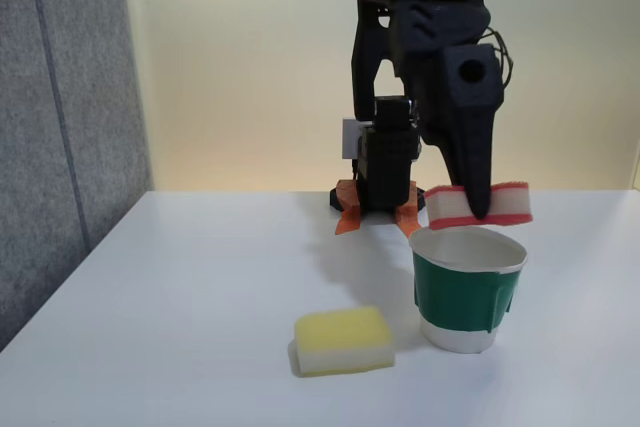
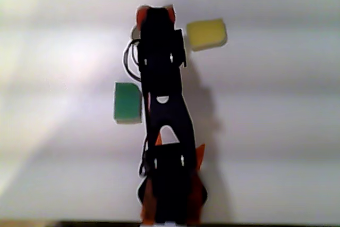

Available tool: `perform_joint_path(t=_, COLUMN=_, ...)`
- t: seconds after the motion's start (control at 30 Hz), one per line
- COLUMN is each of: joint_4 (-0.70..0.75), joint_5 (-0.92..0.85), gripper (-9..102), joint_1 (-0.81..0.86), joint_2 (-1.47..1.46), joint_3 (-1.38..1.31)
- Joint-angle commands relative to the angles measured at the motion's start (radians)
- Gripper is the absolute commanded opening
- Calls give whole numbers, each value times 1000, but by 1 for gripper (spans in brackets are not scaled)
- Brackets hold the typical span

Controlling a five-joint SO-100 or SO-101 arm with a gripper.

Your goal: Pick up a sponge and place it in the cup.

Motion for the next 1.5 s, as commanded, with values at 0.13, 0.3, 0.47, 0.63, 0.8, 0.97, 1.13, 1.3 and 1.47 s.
perform_joint_path(t=0.13, joint_4=-12, joint_5=-2, gripper=47, joint_1=0, joint_2=43, joint_3=-46)
perform_joint_path(t=0.3, joint_4=-8, joint_5=-2, gripper=55, joint_1=0, joint_2=51, joint_3=-52)
perform_joint_path(t=0.47, joint_4=78, joint_5=32, gripper=44, joint_1=6, joint_2=83, joint_3=-94)
perform_joint_path(t=0.63, joint_4=236, joint_5=21, gripper=16, joint_1=29, joint_2=133, joint_3=-173)
perform_joint_path(t=0.8, joint_4=233, joint_5=40, gripper=6, joint_1=35, joint_2=227, joint_3=-98)
perform_joint_path(t=0.97, joint_4=236, joint_5=83, gripper=0, joint_1=23, joint_2=423, joint_3=109)
perform_joint_path(t=1.13, joint_4=224, joint_5=114, gripper=0, joint_1=18, joint_2=683, joint_3=370)
perform_joint_path(t=1.3, joint_4=281, joint_5=146, gripper=0, joint_1=15, joint_2=936, joint_3=597)
perform_joint_path(t=1.47, joint_4=302, joint_5=138, gripper=0, joint_1=54, joint_2=1123, joint_3=775)
